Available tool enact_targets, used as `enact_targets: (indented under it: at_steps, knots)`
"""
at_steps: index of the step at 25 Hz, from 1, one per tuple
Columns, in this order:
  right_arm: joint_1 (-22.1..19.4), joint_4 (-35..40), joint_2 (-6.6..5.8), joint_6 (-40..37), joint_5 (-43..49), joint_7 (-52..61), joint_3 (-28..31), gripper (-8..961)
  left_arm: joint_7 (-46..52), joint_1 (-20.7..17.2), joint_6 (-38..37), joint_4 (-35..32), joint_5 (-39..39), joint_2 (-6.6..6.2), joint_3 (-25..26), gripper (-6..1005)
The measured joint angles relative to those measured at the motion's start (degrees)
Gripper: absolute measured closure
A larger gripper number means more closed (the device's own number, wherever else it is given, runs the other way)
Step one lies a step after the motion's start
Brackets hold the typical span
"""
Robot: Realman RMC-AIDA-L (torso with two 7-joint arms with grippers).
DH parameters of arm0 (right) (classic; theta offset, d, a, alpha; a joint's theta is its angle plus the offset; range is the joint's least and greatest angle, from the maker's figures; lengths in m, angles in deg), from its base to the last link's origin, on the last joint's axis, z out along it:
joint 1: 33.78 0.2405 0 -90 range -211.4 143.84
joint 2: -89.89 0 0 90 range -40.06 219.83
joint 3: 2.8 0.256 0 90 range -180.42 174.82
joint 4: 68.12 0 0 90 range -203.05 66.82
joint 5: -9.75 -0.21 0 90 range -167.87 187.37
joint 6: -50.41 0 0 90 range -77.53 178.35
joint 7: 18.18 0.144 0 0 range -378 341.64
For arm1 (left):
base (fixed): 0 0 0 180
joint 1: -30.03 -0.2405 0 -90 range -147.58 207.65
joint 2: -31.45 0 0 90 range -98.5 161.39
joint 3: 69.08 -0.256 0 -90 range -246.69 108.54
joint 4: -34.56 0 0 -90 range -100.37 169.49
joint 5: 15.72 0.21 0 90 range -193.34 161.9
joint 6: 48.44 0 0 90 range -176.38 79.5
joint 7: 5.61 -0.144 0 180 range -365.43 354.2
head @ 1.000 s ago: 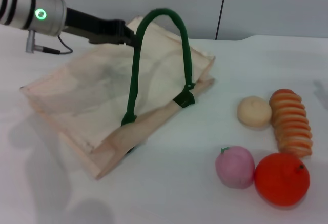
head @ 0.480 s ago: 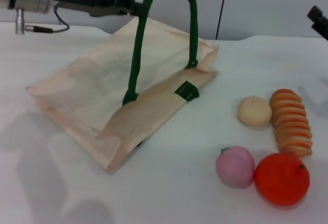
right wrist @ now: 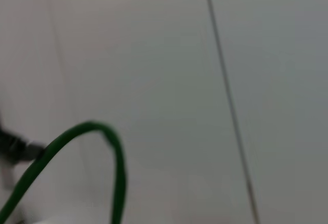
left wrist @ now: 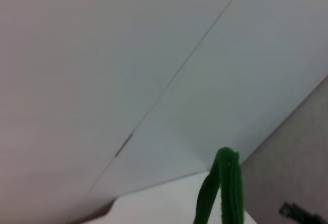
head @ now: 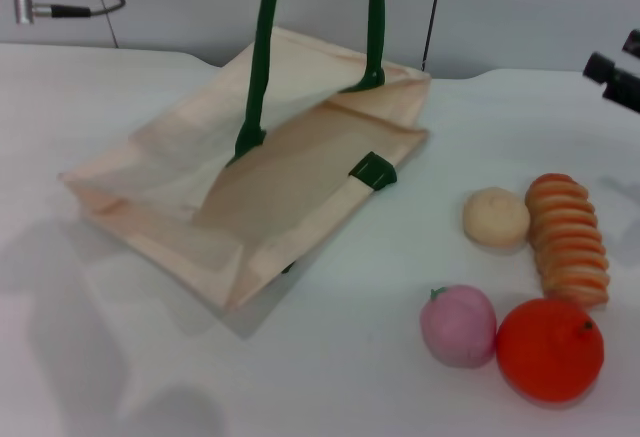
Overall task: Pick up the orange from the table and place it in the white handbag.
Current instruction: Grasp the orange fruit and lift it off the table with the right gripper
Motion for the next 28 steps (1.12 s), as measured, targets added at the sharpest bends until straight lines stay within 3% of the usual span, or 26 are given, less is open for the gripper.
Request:
enact_targets:
  at_steps: [7, 28]
  knots:
    - [-0.18, 2.27, -1.96, 5.34, 9.14, 3.09, 0.13, 114, -0.08, 0.38, -0.59, 1.53, -1.42, -0.37, -0.01, 964]
    - [-1.87, 16.46, -1.42, 14.99, 31.04, 17.8, 0.6, 112, -0.12, 0.96, -2.2, 3.89, -4.9, -1.48, -0.01, 971]
